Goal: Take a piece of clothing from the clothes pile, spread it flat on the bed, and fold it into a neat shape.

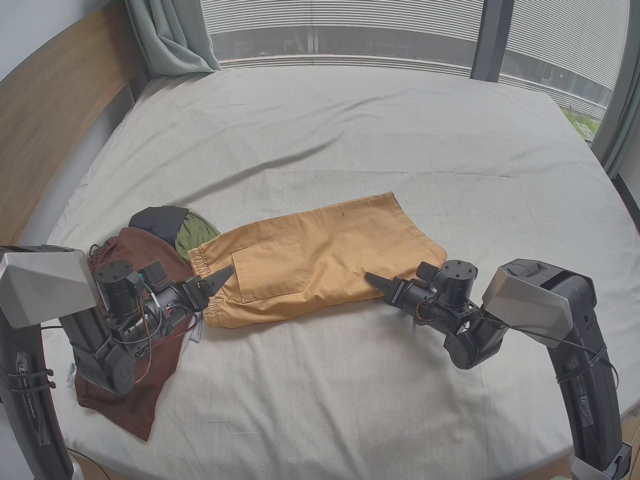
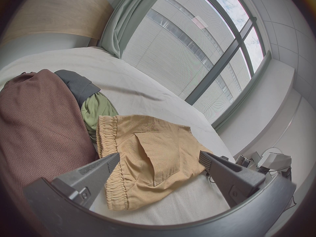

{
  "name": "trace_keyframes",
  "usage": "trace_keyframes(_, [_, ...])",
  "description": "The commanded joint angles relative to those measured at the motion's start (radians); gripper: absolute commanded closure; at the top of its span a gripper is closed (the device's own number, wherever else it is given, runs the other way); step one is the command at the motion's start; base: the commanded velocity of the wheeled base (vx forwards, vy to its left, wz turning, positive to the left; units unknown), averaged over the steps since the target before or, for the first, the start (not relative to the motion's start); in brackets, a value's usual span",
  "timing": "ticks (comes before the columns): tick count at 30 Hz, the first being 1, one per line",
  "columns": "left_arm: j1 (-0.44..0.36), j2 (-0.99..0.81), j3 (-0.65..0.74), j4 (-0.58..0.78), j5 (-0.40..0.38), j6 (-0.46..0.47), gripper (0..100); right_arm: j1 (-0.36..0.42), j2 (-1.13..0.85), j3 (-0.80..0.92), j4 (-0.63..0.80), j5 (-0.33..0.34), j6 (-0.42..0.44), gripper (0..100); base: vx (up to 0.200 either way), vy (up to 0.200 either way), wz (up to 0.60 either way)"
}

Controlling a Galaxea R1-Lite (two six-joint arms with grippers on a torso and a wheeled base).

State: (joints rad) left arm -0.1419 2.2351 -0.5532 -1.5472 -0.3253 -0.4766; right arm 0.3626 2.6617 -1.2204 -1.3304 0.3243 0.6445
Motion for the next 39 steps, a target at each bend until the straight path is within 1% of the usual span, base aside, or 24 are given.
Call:
trace_keyframes(1, [-0.001,0.005,-0.001,-0.001,-0.001,0.000,0,0.001,0.003,0.001,-0.006,-0.002,0.000,100,0.000,0.000,0.00])
trace_keyframes(7, [0.001,0.005,-0.001,-0.001,-0.001,-0.002,0,0.001,0.000,0.009,-0.010,-0.004,0.001,100,0.000,0.000,0.00])
trace_keyframes(12, [0.002,0.005,-0.001,-0.001,-0.001,-0.004,0,0.001,-0.031,0.073,-0.050,-0.010,0.003,100,0.000,0.000,0.00])
trace_keyframes(19, [0.007,0.001,-0.004,-0.001,-0.003,-0.005,0,-0.004,-0.126,0.214,-0.072,-0.010,0.001,100,0.000,0.000,0.00])
trace_keyframes(24, [0.005,-0.003,-0.001,-0.001,-0.008,-0.005,0,-0.002,-0.172,0.322,-0.118,-0.011,-0.006,100,0.000,0.000,0.00])
trace_keyframes(34, [0.008,-0.003,-0.001,-0.001,-0.011,-0.004,0,-0.005,-0.249,0.544,-0.179,-0.011,-0.057,100,0.000,0.000,0.00])
trace_keyframes(39, [0.008,-0.002,-0.004,-0.001,-0.011,-0.005,0,-0.004,-0.292,0.668,-0.182,-0.010,-0.086,100,0.000,0.000,0.00])
